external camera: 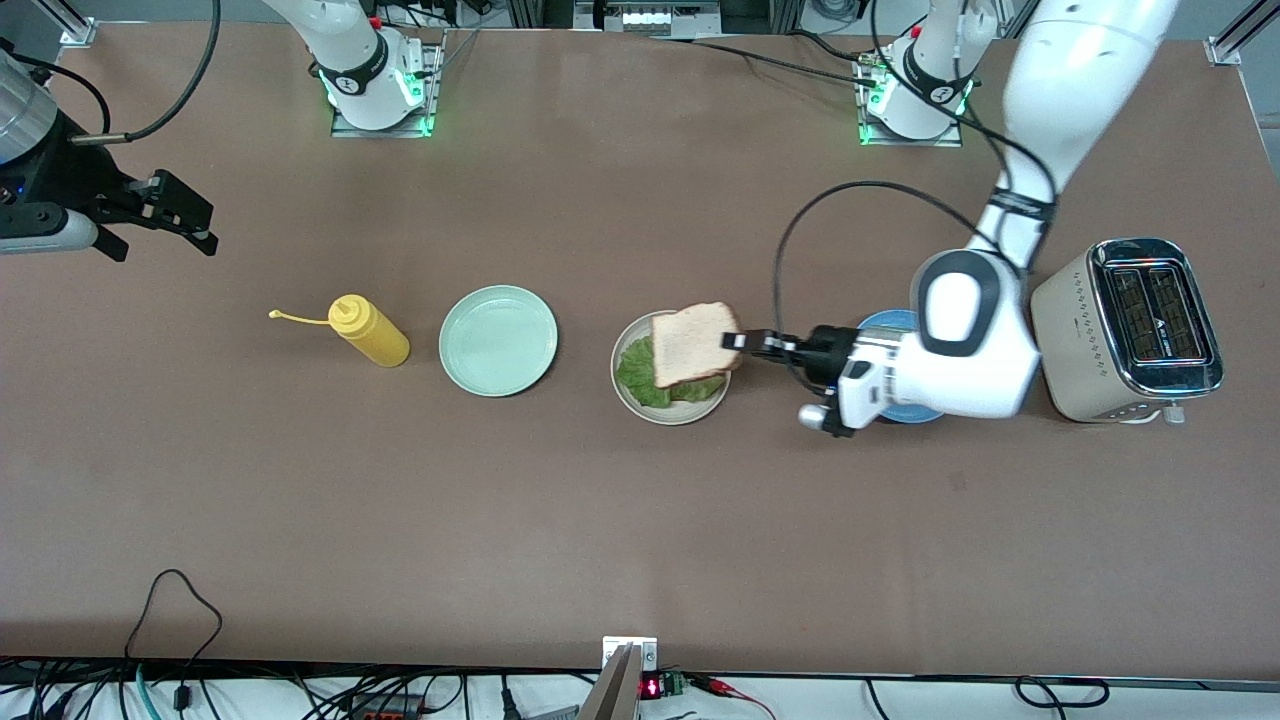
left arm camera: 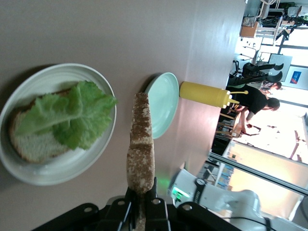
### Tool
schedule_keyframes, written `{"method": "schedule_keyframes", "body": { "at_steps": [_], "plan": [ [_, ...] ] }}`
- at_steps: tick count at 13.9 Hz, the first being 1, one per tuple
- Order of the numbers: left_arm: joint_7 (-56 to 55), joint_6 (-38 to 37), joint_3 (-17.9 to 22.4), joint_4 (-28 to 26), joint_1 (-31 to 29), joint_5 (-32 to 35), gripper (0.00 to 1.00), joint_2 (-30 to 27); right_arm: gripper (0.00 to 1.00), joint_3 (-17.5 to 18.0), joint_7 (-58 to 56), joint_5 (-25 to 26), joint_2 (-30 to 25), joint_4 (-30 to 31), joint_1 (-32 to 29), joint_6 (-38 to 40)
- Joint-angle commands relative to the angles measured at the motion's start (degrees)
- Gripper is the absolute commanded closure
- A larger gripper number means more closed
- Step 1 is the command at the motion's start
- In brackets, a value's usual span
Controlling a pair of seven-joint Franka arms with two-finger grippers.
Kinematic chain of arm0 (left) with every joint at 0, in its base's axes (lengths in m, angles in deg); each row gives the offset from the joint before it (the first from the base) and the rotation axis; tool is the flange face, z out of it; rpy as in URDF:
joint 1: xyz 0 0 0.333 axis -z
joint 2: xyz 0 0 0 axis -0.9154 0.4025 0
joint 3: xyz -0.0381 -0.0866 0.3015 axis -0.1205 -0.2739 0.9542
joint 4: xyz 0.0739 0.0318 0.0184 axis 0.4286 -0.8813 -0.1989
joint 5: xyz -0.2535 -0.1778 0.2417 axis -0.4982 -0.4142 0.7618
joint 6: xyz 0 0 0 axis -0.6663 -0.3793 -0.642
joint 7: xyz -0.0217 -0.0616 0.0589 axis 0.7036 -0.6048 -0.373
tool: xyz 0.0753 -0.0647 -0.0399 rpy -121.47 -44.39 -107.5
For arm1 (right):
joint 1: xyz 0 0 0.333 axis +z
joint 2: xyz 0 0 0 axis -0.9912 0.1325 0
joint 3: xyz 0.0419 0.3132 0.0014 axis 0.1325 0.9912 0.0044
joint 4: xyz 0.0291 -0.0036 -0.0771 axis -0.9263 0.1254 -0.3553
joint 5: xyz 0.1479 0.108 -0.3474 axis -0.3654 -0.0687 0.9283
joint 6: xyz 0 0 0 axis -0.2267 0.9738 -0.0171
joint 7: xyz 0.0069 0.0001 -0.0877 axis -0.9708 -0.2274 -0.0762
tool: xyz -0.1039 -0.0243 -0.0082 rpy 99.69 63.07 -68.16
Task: Make sandwich in beige plate with both arms
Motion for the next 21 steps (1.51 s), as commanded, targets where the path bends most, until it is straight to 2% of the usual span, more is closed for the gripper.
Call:
{"method": "schedule_keyframes", "body": {
  "at_steps": [1,4,7,10,11,12,13,14,16,21],
  "plan": [
    [9.61,1.82,0.48,-0.22,-0.14,-3.33,1.00,4.24,0.00,0.77,1.02,0.87,-1.21,0.73,-0.58,0.61],
    [15.59,2.96,0.48,-0.40,0.21,-6.33,1.00,6.98,0.00,0.77,0.84,0.87,-1.82,0.65,-0.67,0.61],
    [21.12,4.55,0.56,-1.54,1.88,-13.79,1.00,8.04,0.00,0.77,1.11,0.87,-1.82,0.65,-0.67,0.44],
    [24.66,4.55,0.56,-3.20,1.62,-15.21,0.98,8.83,0.00,0.77,1.02,0.87,-1.82,0.73,-0.67,0.52],
    [24.49,4.55,0.65,-3.47,1.44,-15.04,0.77,8.83,0.00,0.77,1.11,0.87,-1.82,0.73,-0.58,0.53],
    [24.49,4.55,1.00,-3.99,1.44,-14.77,0.50,8.83,0.00,0.77,1.11,0.87,-1.82,0.73,-0.58,0.44],
    [24.92,4.55,1.52,-4.09,1.36,-13.90,0.00,8.57,0.00,0.77,1.11,0.87,-1.74,0.73,-0.58,0.35],
    [24.93,4.55,1.79,-4.09,1.01,-10.76,0.00,8.13,0.00,0.77,1.11,0.87,-1.65,0.73,-0.58,0.35],
    [23.70,4.46,2.84,-3.56,0.83,0.56,0.00,5.51,0.00,0.77,1.11,0.87,-1.82,0.82,-0.58,0.61],
    [13.26,2.89,3.02,-3.82,0.30,16.48,0.00,-0.30,0.00,0.77,1.11,0.87,-1.82,0.82,-0.58,0.61]
  ]
}}
